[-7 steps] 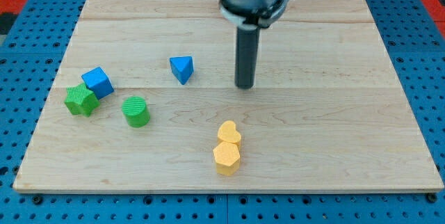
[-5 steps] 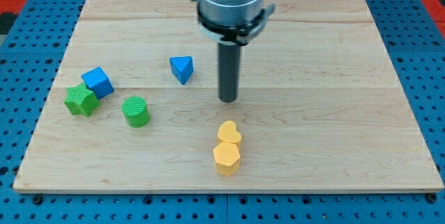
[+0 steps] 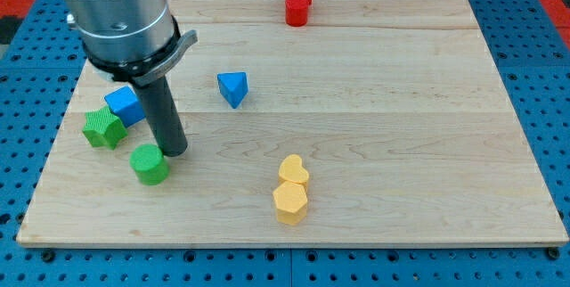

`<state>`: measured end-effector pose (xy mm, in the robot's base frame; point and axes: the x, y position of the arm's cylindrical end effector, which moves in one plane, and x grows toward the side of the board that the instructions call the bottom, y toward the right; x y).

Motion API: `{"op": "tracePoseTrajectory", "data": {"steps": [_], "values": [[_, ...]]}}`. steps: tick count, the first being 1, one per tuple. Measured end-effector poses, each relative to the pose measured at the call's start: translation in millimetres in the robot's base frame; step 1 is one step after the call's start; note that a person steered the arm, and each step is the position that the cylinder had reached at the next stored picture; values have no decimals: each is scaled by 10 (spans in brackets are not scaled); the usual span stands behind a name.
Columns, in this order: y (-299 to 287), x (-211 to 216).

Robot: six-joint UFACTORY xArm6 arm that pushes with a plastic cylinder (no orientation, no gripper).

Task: Move the green circle vertically below the green star

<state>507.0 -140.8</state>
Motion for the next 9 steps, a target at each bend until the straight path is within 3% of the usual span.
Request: {"op": "tracePoseTrajectory", "data": {"steps": [6, 7, 9], "values": [[-510, 574], [-199, 230], [-88, -918]]}}
